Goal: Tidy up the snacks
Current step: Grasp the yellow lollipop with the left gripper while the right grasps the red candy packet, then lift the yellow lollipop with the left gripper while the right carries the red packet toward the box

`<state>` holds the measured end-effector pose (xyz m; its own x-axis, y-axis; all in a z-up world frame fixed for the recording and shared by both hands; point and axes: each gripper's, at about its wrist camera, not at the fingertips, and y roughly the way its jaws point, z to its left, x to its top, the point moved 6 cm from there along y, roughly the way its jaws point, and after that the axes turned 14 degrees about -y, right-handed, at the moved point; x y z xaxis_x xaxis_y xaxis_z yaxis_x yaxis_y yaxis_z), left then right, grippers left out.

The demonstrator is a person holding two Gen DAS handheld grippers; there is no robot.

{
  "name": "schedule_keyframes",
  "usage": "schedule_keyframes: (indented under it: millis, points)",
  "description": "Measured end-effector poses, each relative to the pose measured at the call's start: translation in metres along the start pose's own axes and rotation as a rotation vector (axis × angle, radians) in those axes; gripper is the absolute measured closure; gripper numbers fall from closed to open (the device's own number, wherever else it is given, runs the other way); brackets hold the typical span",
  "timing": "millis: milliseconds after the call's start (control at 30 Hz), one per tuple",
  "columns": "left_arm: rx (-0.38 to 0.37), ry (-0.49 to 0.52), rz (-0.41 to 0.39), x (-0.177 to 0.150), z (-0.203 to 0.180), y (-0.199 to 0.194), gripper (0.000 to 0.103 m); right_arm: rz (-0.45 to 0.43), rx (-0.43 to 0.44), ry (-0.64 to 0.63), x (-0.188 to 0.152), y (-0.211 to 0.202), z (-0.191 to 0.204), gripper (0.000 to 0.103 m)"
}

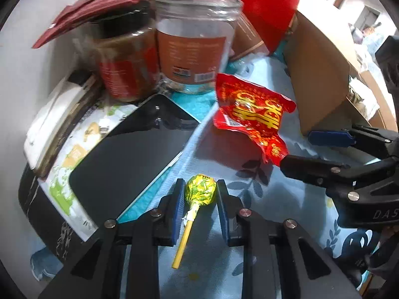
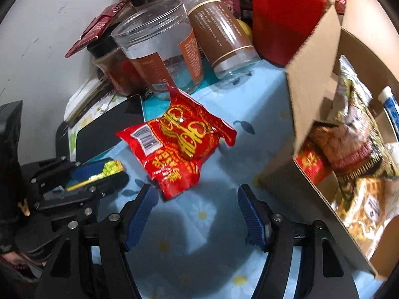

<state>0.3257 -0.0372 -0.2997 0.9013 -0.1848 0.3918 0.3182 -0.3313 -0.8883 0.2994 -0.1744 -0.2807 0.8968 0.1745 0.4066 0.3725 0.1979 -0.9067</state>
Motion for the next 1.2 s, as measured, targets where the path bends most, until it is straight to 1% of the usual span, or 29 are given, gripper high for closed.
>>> schedule_keyframes:
  millis: [33,67,100,133,167,333,400,500,533,567,633,700,767,800,933,1033,1200]
  points:
    - [0.005,0.001,-0.005,0.0,0.002,-0.004,0.078,-0.005,0.016,0.007,0.002,0.002,0.001,0.026]
    - [0.01,0.004,-0.014,0.0,0.003,-0.007,0.078,-0.008,0.029,0.014,0.004,0.005,0.003,0.019]
    - [0.019,0.008,-0.024,0.0,0.004,-0.01,0.078,-0.013,0.046,0.021,0.005,0.008,0.005,0.015]
    - [0.024,0.006,-0.025,0.001,0.004,-0.012,0.078,-0.021,0.059,0.029,0.007,0.009,0.007,0.01]
    - [0.025,-0.001,-0.022,0.0,0.005,-0.014,0.078,-0.032,0.061,0.037,0.009,0.011,0.009,0.008]
    - [0.0,-0.073,-0.007,-0.001,0.017,-0.01,0.078,-0.068,0.048,0.053,0.016,0.021,0.012,0.008]
    - [-0.017,-0.106,-0.001,-0.003,0.022,-0.009,0.078,-0.063,0.042,0.057,0.017,0.026,0.012,0.008]
    - [-0.031,-0.118,-0.001,-0.005,0.024,-0.01,0.078,-0.073,0.045,0.068,0.019,0.029,0.012,0.008]
    - [-0.035,-0.117,-0.002,-0.005,0.025,-0.011,0.078,-0.078,0.041,0.071,0.02,0.029,0.012,0.011]
    - [-0.036,-0.128,0.004,-0.006,0.025,-0.012,0.078,-0.085,0.03,0.072,0.02,0.028,0.011,0.017]
    - [-0.042,-0.134,0.004,-0.005,0.026,-0.014,0.078,-0.119,0.025,0.079,0.022,0.023,0.009,0.025]
    - [-0.036,-0.137,0.0,-0.004,0.028,-0.016,0.078,-0.135,0.025,0.092,0.023,0.023,0.007,0.027]
    - [-0.041,-0.149,0.001,-0.005,0.028,-0.018,0.078,-0.135,0.028,0.093,0.023,0.025,0.006,0.035]
    - [-0.047,-0.159,0.006,-0.004,0.029,-0.017,0.078,-0.131,0.035,0.087,0.023,0.025,0.006,0.036]
    - [-0.048,-0.153,0.003,0.0,0.034,-0.019,0.078,-0.118,0.033,0.075,0.022,0.025,0.005,0.048]
    - [-0.049,-0.159,0.0,0.001,0.036,-0.022,0.078,-0.114,0.012,0.046,0.02,0.024,0.009,0.05]
    - [-0.043,-0.154,0.004,0.001,0.036,-0.031,0.078,-0.096,0.012,0.036,0.016,0.02,0.011,0.051]
